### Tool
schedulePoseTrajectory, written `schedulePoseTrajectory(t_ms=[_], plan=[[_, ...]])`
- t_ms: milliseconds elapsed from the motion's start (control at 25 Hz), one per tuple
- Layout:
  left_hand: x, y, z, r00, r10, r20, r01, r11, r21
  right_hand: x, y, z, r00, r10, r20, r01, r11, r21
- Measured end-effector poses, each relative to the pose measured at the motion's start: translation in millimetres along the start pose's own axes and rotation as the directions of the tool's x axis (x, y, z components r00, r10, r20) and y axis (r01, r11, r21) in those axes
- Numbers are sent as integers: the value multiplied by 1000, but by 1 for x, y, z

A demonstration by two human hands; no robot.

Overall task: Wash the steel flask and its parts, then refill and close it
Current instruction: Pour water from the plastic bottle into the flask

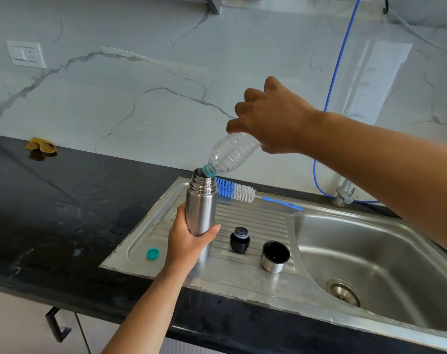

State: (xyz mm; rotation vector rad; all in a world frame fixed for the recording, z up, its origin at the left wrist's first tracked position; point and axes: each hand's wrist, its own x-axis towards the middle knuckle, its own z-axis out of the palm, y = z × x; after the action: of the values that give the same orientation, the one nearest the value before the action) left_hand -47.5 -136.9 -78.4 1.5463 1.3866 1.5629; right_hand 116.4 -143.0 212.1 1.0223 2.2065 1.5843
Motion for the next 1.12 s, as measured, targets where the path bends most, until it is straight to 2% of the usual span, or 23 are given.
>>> schedulePoseTrajectory(t_ms=[80, 200, 280, 320, 360, 440, 560, 640, 680, 800, 920, 1120], plan=[[-1, 2, 0, 1000, -2, -2, 2, 1000, -4, -3, -4, 3, 999, 33, 15, -34, 998, 49], [-1, 3, -2, 1000, -10, -6, 10, 1000, -12, -15, -14, 9, 989, 132, 64, -143, 962, 231], [-1, 4, -4, 1000, -23, -1, 23, 1000, -11, -27, -26, 18, 968, 213, 133, -249, 878, 410], [-1, 5, -4, 999, -33, 7, 33, 999, -11, -33, -34, 23, 951, 253, 179, -310, 799, 515], [-1, 8, -4, 999, -44, 15, 44, 999, -7, -39, -43, 27, 926, 295, 235, -376, 683, 626], [-2, 13, -6, 997, -72, 28, 71, 997, 22, -51, -65, 36, 863, 350, 364, -483, 359, 799], [2, 17, -21, 983, -130, 129, 115, 986, 120, -66, -105, 51, 777, 411, 477, -479, -107, 871], [5, 18, -39, 946, -193, 260, 118, 953, 279, -74, -130, 55, 730, 444, 520, -418, -314, 853], [7, 17, -51, 927, -229, 297, 104, 918, 382, -77, -141, 56, 709, 456, 538, -389, -384, 837], [17, 5, -81, 914, -334, 232, 114, 758, 642, -85, -171, 56, 657, 491, 573, -321, -505, 801], [23, -14, -94, 887, -432, 165, 155, 613, 774, -87, -195, 57, 612, 503, 610, -272, -591, 760], [18, -21, -86, 909, -394, 134, 156, 622, 767, -83, -217, 57, 586, 517, 624, -225, -636, 738]])
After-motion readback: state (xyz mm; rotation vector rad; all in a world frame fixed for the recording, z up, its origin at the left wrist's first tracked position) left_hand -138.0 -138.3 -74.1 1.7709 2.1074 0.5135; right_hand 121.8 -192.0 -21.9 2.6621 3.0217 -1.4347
